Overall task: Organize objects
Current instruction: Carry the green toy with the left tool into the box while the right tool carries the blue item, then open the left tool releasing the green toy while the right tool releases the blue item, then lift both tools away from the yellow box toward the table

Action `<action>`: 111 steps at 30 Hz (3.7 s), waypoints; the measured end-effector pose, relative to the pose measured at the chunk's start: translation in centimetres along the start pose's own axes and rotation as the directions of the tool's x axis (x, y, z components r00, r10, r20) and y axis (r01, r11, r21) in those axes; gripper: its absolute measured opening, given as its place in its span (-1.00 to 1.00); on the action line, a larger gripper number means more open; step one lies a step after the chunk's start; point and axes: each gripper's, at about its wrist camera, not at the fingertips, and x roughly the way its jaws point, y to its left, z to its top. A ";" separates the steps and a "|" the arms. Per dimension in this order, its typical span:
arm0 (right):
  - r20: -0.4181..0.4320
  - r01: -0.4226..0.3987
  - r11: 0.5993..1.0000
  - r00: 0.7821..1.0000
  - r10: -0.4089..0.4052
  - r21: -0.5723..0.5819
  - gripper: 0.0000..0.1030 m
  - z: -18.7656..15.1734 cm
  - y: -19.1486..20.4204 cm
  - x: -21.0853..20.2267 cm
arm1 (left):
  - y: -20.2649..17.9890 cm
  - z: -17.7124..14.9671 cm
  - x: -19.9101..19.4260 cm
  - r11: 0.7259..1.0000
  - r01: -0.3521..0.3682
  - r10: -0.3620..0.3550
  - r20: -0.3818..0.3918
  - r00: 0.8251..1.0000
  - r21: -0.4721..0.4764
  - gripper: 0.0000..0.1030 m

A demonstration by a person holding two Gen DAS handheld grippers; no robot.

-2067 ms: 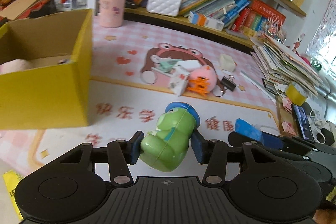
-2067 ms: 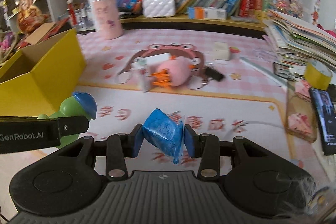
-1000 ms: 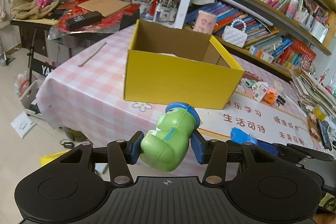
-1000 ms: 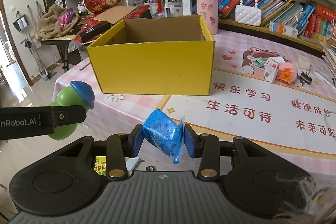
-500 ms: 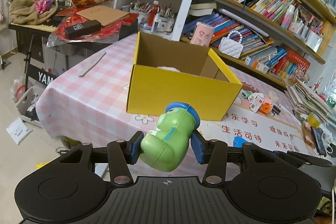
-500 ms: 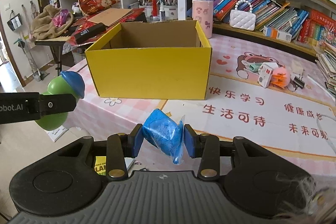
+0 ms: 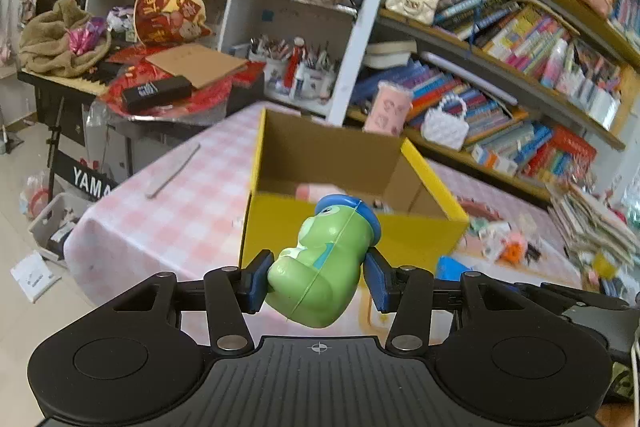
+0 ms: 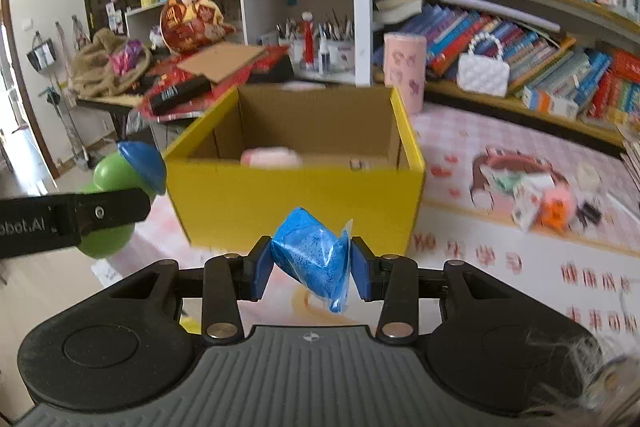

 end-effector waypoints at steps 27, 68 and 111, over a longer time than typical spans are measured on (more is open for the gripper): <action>-0.137 -0.052 0.987 0.990 0.031 -0.152 -0.24 7.1 -4.2 14.6 | -2.5 5.7 14.8 0.996 -0.094 0.093 -0.094 0.991 -0.006 0.00; 0.003 0.101 0.994 0.995 -0.101 -0.030 0.03 0.2 -2.4 0.9 | -1.6 0.6 2.7 0.998 -0.068 0.069 -0.033 0.997 0.017 0.74; -0.216 0.446 0.873 0.888 -0.405 0.195 0.21 -8.9 -21.9 -5.8 | -21.4 -7.0 10.4 0.939 0.276 -0.188 -0.369 0.910 0.204 0.78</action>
